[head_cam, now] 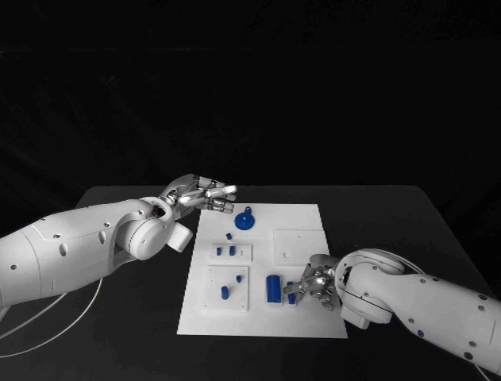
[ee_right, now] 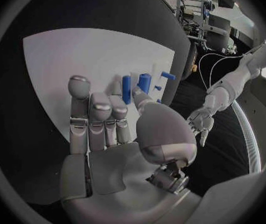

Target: Assemble the parts on the task board

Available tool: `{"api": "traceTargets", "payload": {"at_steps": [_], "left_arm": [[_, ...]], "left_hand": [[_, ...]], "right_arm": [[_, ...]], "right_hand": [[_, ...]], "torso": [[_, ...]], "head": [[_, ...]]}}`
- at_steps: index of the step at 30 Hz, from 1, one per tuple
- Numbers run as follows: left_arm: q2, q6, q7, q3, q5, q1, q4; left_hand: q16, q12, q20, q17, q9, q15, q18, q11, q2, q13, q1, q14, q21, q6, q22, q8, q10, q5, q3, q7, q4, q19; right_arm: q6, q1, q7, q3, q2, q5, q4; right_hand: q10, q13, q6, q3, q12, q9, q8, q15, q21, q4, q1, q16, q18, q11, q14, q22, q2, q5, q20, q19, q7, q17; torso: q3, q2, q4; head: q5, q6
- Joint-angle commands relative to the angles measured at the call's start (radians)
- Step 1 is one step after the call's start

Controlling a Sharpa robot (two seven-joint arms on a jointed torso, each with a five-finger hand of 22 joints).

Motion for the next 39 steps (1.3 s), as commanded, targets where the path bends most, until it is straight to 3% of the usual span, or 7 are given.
{"api": "traceTargets", "payload": {"at_steps": [1,16,20,24,29,35,39], "left_arm": [[0.002,0.013,0.005,0.001,0.005,0.000,0.001],[0.004,0.014,0.004,0.000,0.005,0.000,-0.001],[0.003,0.015,0.004,0.000,0.004,0.000,-0.001],[0.003,0.014,0.004,0.000,0.004,0.000,-0.001],[0.003,0.014,0.004,0.000,0.004,0.000,0.000],[0.003,0.015,0.004,0.000,0.004,0.000,0.000],[0.003,0.014,0.004,0.000,0.003,0.000,-0.001]], "left_hand": [[-0.002,-0.002,-0.005,0.000,0.000,0.001,0.011,0.003,-0.004,0.001,0.003,0.000,0.002,-0.001,0.001,0.002,-0.001,-0.001,0.002,0.003,0.006,0.000],[-0.002,-0.002,-0.005,0.000,0.000,0.001,0.011,0.003,-0.004,0.001,0.003,0.000,0.002,-0.001,0.001,0.002,-0.001,-0.001,0.002,0.003,0.006,0.000],[-0.002,-0.002,-0.005,0.001,0.000,0.001,0.011,0.003,-0.003,0.001,0.004,0.000,0.002,-0.001,0.001,0.003,0.000,-0.001,0.002,0.003,0.004,0.000],[-0.002,-0.002,-0.005,0.001,0.000,0.001,0.011,0.003,-0.003,0.001,0.004,0.000,0.002,-0.001,0.001,0.003,0.000,-0.001,0.002,0.003,0.004,0.000],[-0.002,-0.002,-0.005,0.001,0.001,0.001,0.011,0.003,-0.002,0.001,0.006,0.000,0.002,0.000,0.001,0.003,0.000,-0.001,0.003,0.003,0.003,0.000],[-0.002,-0.002,-0.005,0.001,0.001,0.001,0.011,0.003,-0.002,0.001,0.006,0.000,0.002,0.000,0.001,0.003,0.000,-0.001,0.003,0.003,0.003,0.000],[-0.002,-0.002,-0.005,0.001,0.001,0.001,0.011,0.003,-0.002,0.001,0.006,0.000,0.002,0.000,0.001,0.003,0.000,-0.001,0.003,0.003,0.003,0.000]], "right_arm": [[0.019,-0.007,0.014,-0.005,0.003,0.007,0.001],[0.014,-0.007,0.018,-0.005,-0.003,0.007,0.002],[0.003,-0.007,0.025,-0.006,-0.008,0.007,0.000],[0.001,-0.007,0.031,-0.006,-0.011,0.007,-0.003],[-0.003,-0.008,0.036,-0.008,-0.008,0.003,-0.013],[-0.015,-0.013,0.038,-0.028,0.001,-0.001,-0.028],[-0.023,-0.017,0.038,-0.032,0.001,-0.001,-0.033]], "right_hand": [[-0.006,-0.002,-0.004,-0.020,-0.007,-0.005,-0.004,-0.002,-0.006,0.007,0.001,-0.005,0.013,0.004,0.000,-0.002,-0.005,-0.005,-0.005,0.044,0.002,0.001],[-0.007,-0.003,-0.005,-0.034,-0.006,-0.001,-0.004,-0.002,-0.007,0.025,0.016,-0.005,0.014,0.004,0.001,-0.001,-0.002,-0.013,-0.005,0.044,0.003,0.004],[-0.005,-0.002,-0.005,-0.025,-0.004,-0.002,-0.004,-0.003,-0.005,-0.005,0.038,-0.005,0.013,0.003,0.001,-0.001,0.020,-0.006,-0.005,0.044,0.001,0.004],[-0.004,-0.001,-0.001,0.055,-0.003,-0.007,-0.004,-0.005,-0.003,-0.082,0.056,-0.004,0.009,0.000,0.002,0.000,0.039,-0.020,-0.007,0.044,-0.004,0.006],[-0.001,-0.001,0.007,0.126,-0.002,-0.004,-0.004,-0.005,0.002,-0.132,0.068,-0.002,0.006,-0.001,0.003,0.003,0.052,-0.025,-0.008,0.044,-0.008,0.008],[0.003,-0.002,0.014,0.174,0.000,0.010,-0.004,-0.005,0.003,-0.163,0.050,-0.001,0.004,-0.003,0.004,0.005,0.050,-0.022,-0.008,0.044,-0.011,0.008],[0.002,-0.003,0.017,0.181,-0.002,0.014,-0.004,-0.005,0.003,-0.164,0.045,-0.002,0.004,-0.003,0.003,0.005,0.049,-0.017,-0.008,0.045,-0.012,0.007]], "torso": [[-0.0003,0.000,-0.0004],[-0.0001,0.000,0.0003],[-0.0004,0.000,0.0001],[-0.0002,0.000,-0.0006],[0.0000,0.000,-0.0005],[0.0020,0.001,0.0011],[0.0004,0.000,0.0003]], "head": [[-0.001,0.002],[-0.002,0.000],[-0.002,-0.001],[-0.001,-0.002],[-0.001,-0.002],[0.000,-0.003],[0.001,-0.004]]}}
